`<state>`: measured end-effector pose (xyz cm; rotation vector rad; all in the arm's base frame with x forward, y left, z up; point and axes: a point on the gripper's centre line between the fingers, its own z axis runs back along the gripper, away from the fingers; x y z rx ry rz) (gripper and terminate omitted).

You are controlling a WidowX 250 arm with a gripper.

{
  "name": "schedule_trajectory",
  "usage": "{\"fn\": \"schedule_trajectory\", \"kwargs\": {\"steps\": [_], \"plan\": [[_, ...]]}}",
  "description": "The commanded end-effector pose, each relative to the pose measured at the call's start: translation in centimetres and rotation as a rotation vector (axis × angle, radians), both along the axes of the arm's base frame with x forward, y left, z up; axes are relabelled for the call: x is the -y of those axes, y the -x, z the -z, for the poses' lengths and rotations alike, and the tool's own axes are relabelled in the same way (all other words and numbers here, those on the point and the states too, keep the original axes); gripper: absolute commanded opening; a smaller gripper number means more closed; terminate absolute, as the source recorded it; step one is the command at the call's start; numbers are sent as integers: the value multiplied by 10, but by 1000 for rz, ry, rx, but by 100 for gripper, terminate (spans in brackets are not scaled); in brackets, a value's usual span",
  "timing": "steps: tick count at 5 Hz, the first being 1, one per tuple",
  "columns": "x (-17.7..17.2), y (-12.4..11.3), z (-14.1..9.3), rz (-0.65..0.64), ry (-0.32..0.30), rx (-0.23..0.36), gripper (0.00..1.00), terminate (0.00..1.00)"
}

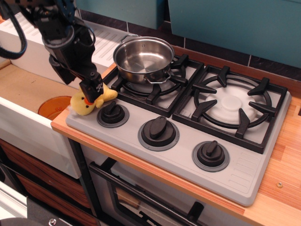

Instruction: Put stuffedduck in pan

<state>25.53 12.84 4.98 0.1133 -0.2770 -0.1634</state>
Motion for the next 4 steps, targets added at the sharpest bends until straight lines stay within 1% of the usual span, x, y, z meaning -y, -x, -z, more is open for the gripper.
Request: {"fn": "schedule_trajectory", "kwargs": {"steps": [1, 2, 3, 4], "plan": [[-9, -9, 11, 12, -12, 45, 100, 0], [-7, -10, 22, 7, -9, 37, 100, 0], [-6, -11, 23, -14, -31, -3, 0, 0], [-2, -11, 15, -29, -54, -38, 0, 0]]}}
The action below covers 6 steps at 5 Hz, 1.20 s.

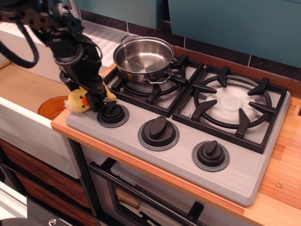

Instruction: Put stuffedduck in pan

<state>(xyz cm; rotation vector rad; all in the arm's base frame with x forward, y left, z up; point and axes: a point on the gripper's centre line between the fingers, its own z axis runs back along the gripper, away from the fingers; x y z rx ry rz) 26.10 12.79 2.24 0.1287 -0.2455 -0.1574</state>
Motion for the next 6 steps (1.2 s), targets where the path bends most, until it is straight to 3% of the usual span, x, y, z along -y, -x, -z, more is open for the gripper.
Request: {"fn": "schedule_trajectory", "kwargs": {"steps": [1, 2, 4, 6], "plan": [[3, -4, -21, -35, -51, -34, 0, 0], [8, -4, -30, -46, -69, -45, 0, 0], [19, -16, -85, -66, -128, -70, 0, 0], [38, -50, -120, -53, -153, -91, 0, 0]]}}
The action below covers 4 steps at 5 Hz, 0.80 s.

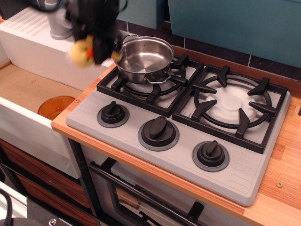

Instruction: Put stuffedduck in pan

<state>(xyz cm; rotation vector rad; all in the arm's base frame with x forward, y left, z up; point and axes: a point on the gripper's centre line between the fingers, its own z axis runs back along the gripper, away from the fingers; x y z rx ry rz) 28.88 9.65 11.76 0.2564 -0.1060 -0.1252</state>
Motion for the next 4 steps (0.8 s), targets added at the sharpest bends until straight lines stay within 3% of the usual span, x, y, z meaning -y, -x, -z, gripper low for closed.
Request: {"fn": "schedule_trajectory", "kwargs": {"steps": [1, 3, 4], "plan": [[16, -38, -26, 13, -17, 37, 0, 0], [25, -53, -19, 33, 9, 42, 0, 0], [30, -55, -16, 45, 17, 55, 100, 0]]}}
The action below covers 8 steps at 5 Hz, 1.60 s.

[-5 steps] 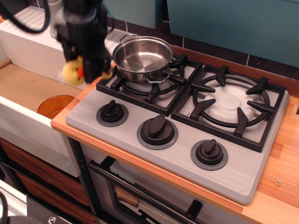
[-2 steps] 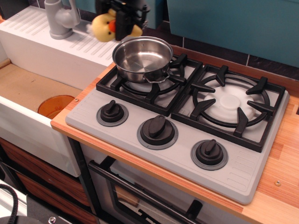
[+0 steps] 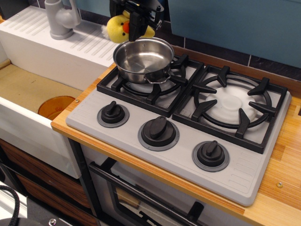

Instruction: Put stuffedduck in pan

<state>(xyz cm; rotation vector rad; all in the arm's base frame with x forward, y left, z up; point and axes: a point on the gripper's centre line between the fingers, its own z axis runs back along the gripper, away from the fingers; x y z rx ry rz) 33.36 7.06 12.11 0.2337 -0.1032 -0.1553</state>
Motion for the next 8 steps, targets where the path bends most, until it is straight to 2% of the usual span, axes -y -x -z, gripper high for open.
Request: {"fn": "schedule_trajectory", "kwargs": {"steps": [1, 4, 5, 7, 8], "plan": [[6, -11, -13, 18, 12, 63, 100, 0], [31, -11, -34, 3, -5, 56, 100, 0], [39, -16, -36, 15, 26, 61, 100, 0], [53, -29, -32, 34, 41, 72, 100, 0], [60, -32, -35, 28, 54, 58, 100, 0]]}}
